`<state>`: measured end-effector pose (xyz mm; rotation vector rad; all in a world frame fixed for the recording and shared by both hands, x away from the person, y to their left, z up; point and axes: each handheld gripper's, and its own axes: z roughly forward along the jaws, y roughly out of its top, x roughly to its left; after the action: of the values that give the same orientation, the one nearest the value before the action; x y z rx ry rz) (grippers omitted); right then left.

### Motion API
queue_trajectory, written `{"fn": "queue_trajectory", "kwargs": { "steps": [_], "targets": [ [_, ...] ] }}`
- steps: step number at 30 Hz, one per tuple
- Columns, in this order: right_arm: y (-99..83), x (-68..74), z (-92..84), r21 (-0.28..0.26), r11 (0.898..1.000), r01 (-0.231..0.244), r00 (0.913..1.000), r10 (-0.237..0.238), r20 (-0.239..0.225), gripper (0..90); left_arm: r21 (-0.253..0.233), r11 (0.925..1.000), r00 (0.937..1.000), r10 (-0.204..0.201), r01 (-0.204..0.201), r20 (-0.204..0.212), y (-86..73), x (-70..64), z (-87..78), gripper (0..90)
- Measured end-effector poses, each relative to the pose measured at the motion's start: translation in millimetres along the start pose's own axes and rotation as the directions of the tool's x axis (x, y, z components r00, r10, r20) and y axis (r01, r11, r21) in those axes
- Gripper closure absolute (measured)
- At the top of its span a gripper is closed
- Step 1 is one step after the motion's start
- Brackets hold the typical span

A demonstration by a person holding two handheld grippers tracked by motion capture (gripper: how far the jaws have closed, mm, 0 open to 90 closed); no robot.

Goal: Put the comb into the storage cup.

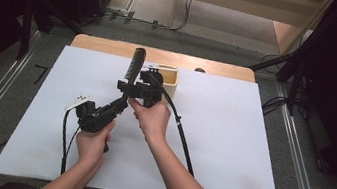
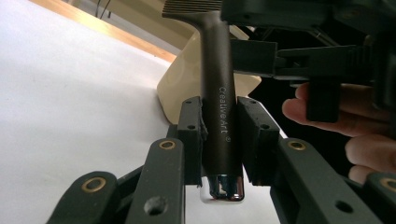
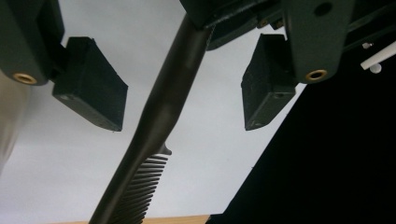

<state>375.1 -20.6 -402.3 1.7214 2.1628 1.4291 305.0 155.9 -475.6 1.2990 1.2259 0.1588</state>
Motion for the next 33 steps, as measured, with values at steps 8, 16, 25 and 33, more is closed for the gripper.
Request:
{"fn": "queue_trajectory", "kwargs": {
  "steps": [8,16,25,33],
  "targets": [
    [2.2,4.0,7.6,-0.009,1.0,-0.011,0.9995,0.011,0.03,33.6,-0.042,0.9991,0.9999,-0.006,0.006,0.013,2.8,1.3,-2.9,73.6],
    [3.5,3.9,13.4,0.012,0.998,-0.056,0.9982,0.056,0.023,44.5,-0.044,0.999,0.9999,-0.004,0.005,0.009,1.9,1.1,-2.0,73.6],
    [3.9,5.6,15.3,0.01,0.996,-0.094,0.9951,0.093,0.034,61.4,-0.051,0.9987,0.9999,-0.011,0.012,0.012,1.4,1.0,-3.0,73.6],
    [5.6,2.6,13.0,0.022,0.99,-0.136,0.9907,0.136,0.006,67.5,-0.05,0.9987,0.9998,-0.005,0.006,0.021,0.8,0.6,-2.9,73.6]
  ]
}}
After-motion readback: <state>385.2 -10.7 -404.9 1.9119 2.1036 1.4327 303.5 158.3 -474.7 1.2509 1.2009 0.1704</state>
